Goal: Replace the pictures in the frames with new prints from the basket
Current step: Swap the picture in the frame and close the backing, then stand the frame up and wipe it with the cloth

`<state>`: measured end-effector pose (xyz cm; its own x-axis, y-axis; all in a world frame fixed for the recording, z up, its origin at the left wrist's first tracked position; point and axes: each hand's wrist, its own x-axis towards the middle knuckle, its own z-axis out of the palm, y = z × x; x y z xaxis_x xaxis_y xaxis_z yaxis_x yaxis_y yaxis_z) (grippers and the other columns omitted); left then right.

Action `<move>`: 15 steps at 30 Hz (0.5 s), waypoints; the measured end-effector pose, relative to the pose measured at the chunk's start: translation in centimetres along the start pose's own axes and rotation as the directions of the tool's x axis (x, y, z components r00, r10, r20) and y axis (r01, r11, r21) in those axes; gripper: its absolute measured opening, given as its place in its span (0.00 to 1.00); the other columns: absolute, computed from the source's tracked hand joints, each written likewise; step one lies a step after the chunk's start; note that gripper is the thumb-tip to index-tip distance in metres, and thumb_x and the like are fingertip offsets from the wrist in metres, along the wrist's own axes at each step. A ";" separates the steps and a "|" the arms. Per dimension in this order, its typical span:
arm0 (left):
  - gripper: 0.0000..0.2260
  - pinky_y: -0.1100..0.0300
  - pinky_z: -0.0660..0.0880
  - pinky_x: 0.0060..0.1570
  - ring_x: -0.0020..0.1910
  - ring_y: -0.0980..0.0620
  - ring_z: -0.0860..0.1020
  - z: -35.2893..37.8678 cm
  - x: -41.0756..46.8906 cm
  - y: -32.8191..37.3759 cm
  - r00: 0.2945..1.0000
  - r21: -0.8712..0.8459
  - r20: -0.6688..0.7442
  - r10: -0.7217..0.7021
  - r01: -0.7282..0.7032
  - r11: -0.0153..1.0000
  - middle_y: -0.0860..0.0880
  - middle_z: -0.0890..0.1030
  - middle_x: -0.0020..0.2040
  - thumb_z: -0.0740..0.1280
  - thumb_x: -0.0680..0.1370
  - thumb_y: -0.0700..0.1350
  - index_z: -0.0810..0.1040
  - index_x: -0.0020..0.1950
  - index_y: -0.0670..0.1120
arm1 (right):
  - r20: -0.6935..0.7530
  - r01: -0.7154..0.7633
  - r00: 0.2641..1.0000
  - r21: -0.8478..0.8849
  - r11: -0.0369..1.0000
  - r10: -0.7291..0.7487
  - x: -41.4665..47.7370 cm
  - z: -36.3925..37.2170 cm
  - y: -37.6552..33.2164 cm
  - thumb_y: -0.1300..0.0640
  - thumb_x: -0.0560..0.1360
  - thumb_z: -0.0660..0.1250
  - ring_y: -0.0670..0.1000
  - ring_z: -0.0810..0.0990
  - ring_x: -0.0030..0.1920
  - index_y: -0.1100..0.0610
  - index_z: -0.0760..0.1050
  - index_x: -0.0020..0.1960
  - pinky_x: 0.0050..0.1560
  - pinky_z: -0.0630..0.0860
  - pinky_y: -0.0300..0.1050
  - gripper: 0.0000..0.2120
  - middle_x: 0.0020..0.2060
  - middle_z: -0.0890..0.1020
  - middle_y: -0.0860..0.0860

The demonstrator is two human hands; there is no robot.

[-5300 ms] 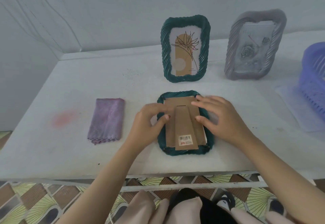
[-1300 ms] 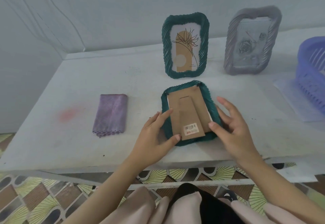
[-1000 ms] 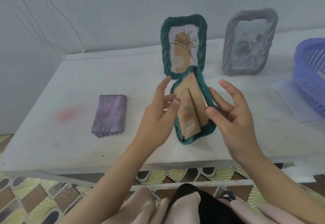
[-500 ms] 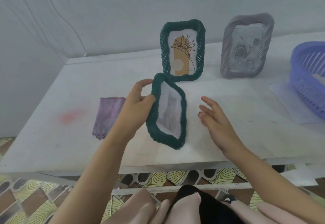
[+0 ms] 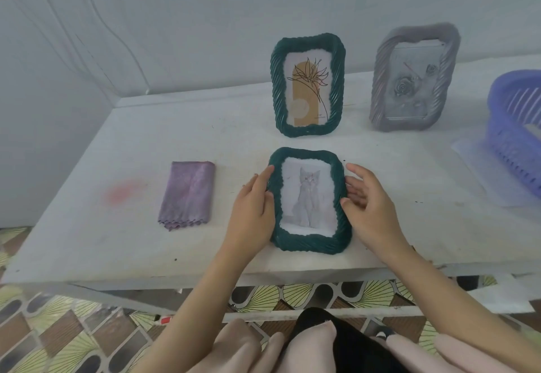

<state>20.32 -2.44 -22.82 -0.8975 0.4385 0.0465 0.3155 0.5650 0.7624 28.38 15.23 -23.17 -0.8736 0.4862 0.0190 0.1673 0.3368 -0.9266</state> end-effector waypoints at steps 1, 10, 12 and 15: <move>0.21 0.58 0.54 0.72 0.73 0.49 0.60 0.0 0.0 -0.2 1.000 0.088 -0.003 -0.002 0.002 0.996 0.45 0.65 0.72 0.50 0.82 0.41 0.58 0.74 0.53 | 0.006 0.027 1.000 -0.038 0.999 -0.026 0.0 0.2 0.2 0.67 0.75 0.62 0.46 0.72 0.62 0.51 0.64 0.69 0.58 0.65 0.29 0.26 0.64 0.73 0.49; 0.20 0.58 0.40 0.72 0.76 0.46 0.48 0.4 -0.5 -1.3 0.997 0.332 -0.007 0.073 -0.066 0.941 0.42 0.56 0.76 0.51 0.81 0.42 0.59 0.74 0.52 | -0.043 0.164 0.977 -0.480 0.862 -0.209 -0.1 1.0 1.5 0.61 0.75 0.61 0.54 0.71 0.61 0.55 0.69 0.67 0.64 0.66 0.54 0.20 0.58 0.78 0.52; 0.19 0.56 0.42 0.72 0.76 0.44 0.47 -0.1 -0.4 -1.7 0.998 0.328 -0.028 0.054 -0.042 0.944 0.40 0.54 0.76 0.54 0.81 0.44 0.63 0.73 0.53 | -0.035 0.176 0.974 -0.502 0.847 -0.224 -0.2 1.0 1.6 0.60 0.75 0.60 0.54 0.71 0.62 0.56 0.70 0.66 0.64 0.65 0.53 0.19 0.60 0.78 0.51; 0.18 0.50 0.48 0.72 0.75 0.42 0.53 -1.8 0.1 -2.7 0.990 0.364 -0.127 0.057 -0.007 0.932 0.40 0.60 0.74 0.57 0.80 0.45 0.67 0.70 0.51 | -0.035 0.166 0.977 -0.498 0.851 -0.211 -0.2 1.1 1.6 0.56 0.75 0.56 0.53 0.71 0.63 0.55 0.71 0.65 0.65 0.64 0.52 0.19 0.61 0.77 0.50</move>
<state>18.80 -5.14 -23.72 -0.9099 0.3779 0.1711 0.4122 0.7774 0.4752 28.31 14.84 -25.08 -0.8728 0.4319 0.2273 0.2247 0.7690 -0.5985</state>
